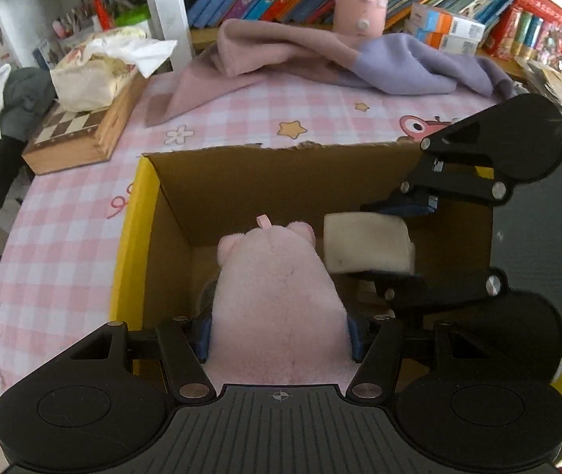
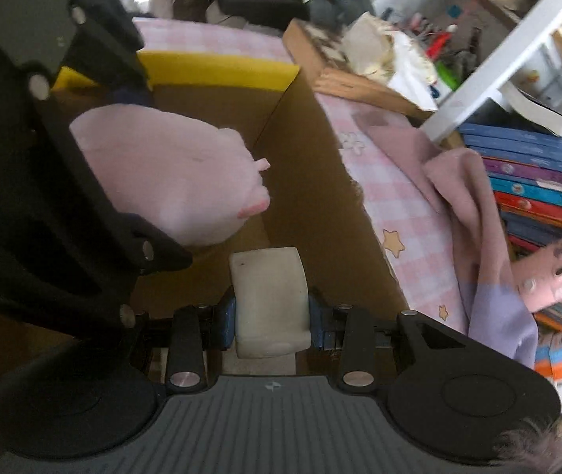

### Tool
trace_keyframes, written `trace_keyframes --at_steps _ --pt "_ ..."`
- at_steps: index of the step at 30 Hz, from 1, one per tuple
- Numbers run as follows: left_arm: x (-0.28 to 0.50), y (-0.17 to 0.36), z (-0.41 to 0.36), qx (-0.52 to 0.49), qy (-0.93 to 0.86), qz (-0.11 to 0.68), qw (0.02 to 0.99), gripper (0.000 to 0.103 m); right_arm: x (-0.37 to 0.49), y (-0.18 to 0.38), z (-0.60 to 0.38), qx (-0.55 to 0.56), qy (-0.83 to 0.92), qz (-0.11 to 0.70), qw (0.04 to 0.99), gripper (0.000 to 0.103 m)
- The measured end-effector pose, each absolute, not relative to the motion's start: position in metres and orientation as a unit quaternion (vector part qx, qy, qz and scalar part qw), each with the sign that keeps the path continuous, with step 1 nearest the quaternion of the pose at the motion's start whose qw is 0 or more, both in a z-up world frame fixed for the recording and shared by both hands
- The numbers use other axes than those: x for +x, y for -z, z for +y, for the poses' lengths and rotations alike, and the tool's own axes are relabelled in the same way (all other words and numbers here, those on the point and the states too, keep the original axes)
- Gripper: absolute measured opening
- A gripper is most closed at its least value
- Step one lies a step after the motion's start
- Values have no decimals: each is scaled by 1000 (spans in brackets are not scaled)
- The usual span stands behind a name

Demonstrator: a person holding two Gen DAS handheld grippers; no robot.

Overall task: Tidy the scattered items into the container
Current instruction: 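Lower both tools into the yellow box and open them to release the items, then withdraw both open tools from the box and move toward the blue eraser and spray bottle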

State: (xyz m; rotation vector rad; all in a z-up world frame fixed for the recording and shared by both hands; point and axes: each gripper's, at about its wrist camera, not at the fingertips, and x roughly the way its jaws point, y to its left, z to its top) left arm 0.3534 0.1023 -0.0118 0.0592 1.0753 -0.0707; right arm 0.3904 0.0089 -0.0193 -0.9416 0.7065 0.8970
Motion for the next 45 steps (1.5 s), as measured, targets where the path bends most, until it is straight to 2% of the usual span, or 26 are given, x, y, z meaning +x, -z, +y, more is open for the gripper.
trace_keyframes --at_steps 6,8,10,11,12,14,15,24,29,39,45 --pt "372 13 104 18 36 510 859 64 401 24 16 -441 -408 323 731 34" --pt "377 13 103 19 37 508 860 65 401 25 15 -435 -406 324 736 40" --pt "377 11 102 27 39 502 863 72 398 24 13 -434 -404 318 740 43" --pt "377 8 101 34 35 497 866 83 397 23 11 -432 -406 316 741 48" --pt "375 5 99 41 32 489 870 90 394 22 8 -430 -408 313 742 52" --pt "368 -5 98 45 37 470 881 91 387 16 1 -420 -412 304 749 69" --pt "363 -10 97 44 41 460 886 91 384 12 -3 -416 -411 296 755 71" --pt "302 -61 90 41 43 357 932 91 346 -33 -32 -359 -392 243 811 71" --pt "257 -83 89 22 33 305 952 91 321 -61 -51 -313 -369 208 850 75" --pt "186 -94 91 -4 -5 253 968 93 256 -95 -89 -234 -326 147 904 77" --pt "136 -97 82 7 -33 199 979 98 224 -99 -108 -163 -268 143 939 78"
